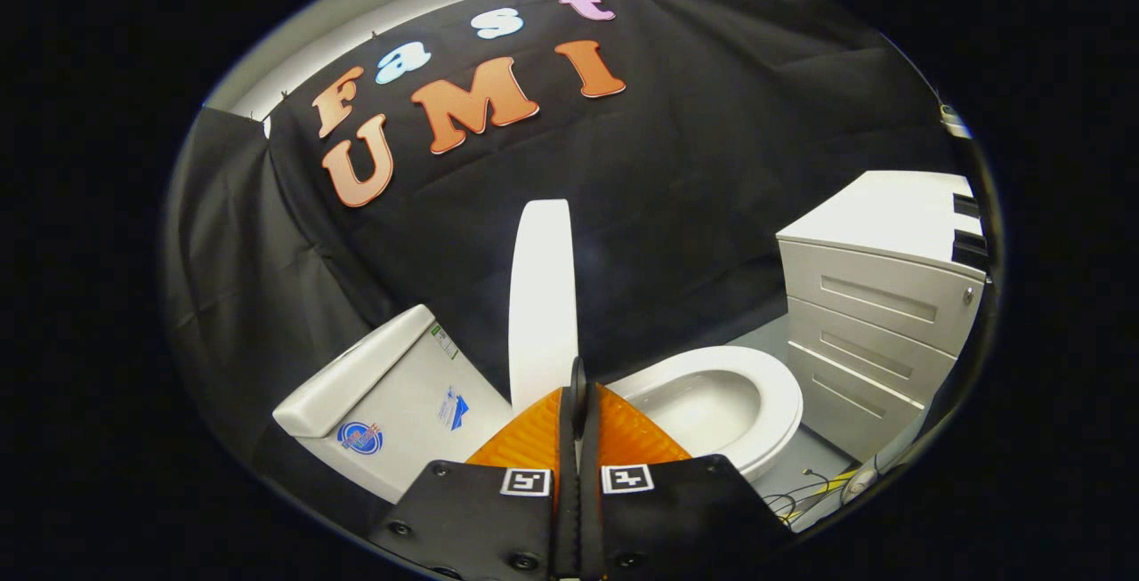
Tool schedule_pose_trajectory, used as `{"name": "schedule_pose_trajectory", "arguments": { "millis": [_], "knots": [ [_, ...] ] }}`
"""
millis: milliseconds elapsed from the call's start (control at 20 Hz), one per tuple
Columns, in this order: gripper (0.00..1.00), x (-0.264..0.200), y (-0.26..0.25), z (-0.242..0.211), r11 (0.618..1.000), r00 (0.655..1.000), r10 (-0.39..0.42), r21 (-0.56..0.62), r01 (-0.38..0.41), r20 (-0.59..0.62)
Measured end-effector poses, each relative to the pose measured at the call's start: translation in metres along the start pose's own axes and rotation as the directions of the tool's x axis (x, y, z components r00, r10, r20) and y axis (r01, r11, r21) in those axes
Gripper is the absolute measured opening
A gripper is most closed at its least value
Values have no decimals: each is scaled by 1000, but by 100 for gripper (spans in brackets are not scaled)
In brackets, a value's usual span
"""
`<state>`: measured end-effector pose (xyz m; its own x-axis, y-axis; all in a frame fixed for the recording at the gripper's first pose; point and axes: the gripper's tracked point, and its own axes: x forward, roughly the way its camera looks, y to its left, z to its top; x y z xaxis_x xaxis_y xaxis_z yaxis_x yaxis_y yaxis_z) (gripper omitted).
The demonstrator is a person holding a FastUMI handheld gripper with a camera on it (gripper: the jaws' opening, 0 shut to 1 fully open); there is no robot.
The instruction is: Open the toilet lid.
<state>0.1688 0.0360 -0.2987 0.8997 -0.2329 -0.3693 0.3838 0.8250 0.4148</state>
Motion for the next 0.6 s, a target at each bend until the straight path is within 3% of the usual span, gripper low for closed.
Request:
{"name": "schedule_pose_trajectory", "arguments": {
  "millis": [600],
  "knots": [
    [7,-6,59,-4,984,1000,-16,-176,19,16]
  ]
}}
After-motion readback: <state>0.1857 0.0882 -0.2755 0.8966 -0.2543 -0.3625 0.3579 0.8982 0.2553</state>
